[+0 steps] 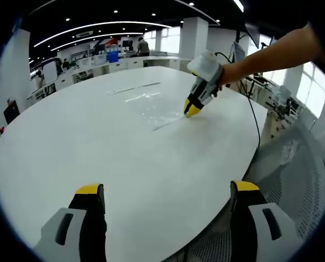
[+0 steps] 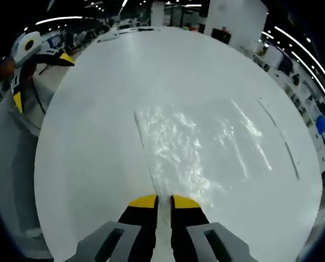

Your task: Open the resealable bag by pulling the two sides of the seal apart until the entire bag opening is separated and visibly accessible.

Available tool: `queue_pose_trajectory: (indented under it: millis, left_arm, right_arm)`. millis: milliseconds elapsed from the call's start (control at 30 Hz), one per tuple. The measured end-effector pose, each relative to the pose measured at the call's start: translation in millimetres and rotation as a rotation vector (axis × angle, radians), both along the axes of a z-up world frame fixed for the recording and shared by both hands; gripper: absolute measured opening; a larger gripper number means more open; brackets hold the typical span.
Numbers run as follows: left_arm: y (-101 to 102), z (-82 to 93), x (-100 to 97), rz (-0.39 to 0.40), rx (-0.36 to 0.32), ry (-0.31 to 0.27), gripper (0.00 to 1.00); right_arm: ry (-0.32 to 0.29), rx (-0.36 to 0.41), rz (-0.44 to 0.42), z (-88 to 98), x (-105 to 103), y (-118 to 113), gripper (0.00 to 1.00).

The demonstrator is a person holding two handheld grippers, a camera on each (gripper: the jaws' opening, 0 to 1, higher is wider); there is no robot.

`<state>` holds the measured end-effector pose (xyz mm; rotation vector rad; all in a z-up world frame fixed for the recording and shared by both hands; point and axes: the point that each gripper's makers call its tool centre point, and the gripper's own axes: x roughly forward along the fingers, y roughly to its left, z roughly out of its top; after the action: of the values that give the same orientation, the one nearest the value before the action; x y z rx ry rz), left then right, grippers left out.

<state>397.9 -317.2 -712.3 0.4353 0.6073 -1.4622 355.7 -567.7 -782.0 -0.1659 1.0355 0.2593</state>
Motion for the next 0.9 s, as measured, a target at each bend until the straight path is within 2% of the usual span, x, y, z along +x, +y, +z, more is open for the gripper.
queue_pose_trajectory:
  millis: [100,233,267,567,700,733,900]
  left_arm:
    - [0,0.1,0.7,0.001,0.001,0.000,0.93]
    - [0,0.6,1.6,0.003,0.001,-0.002,0.93]
    - [0,0.7,3.2,0.008,0.000,-0.001,0.93]
    - [-1,0.2,3.3,0.007,0.000,-0.001,0.92]
    - [-1,0.1,3.2,0.006,0.000,-0.002,0.92]
    - [0,-0.1,2.5,0.006,0.002,-0.001,0.92]
    - [1,0.3,3.3,0.006,0.002,-0.002,0.92]
  right_arm:
    - [0.032,-0.028,0.066,0.4,-2,-4,0.01]
    - [0.041,-0.040,0.101,-0.1,-3,-5,0.00]
    - [0.046,-0.049,0.134,-0.2,-3,-2,0.00]
    - [0.056,-0.076,0.197,-0.2,-4,2,0.00]
    - [0.056,-0.076,0.199,-0.2,-4,2,0.00]
    - [0.055,-0.085,0.228,-0.5,-4,3,0.00]
    - [0.043,-0.087,0.241,9.4,-5,4,0.00]
